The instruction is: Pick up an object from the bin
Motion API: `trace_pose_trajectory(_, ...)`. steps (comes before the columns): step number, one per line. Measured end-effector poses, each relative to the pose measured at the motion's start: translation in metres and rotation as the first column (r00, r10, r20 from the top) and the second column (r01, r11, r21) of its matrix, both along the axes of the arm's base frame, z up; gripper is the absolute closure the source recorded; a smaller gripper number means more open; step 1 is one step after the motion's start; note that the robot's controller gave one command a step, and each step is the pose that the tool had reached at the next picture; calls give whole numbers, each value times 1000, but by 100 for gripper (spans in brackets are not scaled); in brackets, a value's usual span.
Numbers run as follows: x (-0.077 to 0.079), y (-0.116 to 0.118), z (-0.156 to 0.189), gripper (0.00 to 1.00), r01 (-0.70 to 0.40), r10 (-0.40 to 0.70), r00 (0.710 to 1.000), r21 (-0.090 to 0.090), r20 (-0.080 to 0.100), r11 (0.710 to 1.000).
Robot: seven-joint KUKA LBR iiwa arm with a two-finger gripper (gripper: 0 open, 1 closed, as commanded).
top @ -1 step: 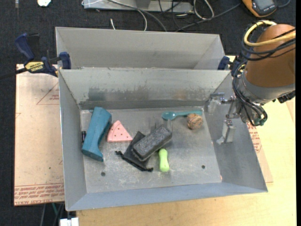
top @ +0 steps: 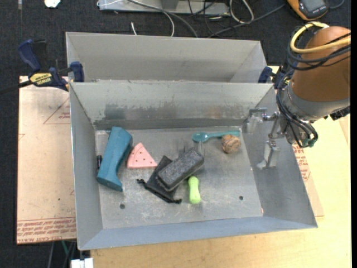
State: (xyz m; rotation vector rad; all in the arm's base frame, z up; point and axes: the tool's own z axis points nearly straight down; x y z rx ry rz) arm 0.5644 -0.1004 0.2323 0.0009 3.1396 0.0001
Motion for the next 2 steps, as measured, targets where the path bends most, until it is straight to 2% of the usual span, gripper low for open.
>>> trace_pose_trajectory(1,44,-5,-71,0,38,-38,999,0,7,999)
trace_pose_trajectory(2,85,-7,-72,0,27,-27,1000,-1,10,1000)
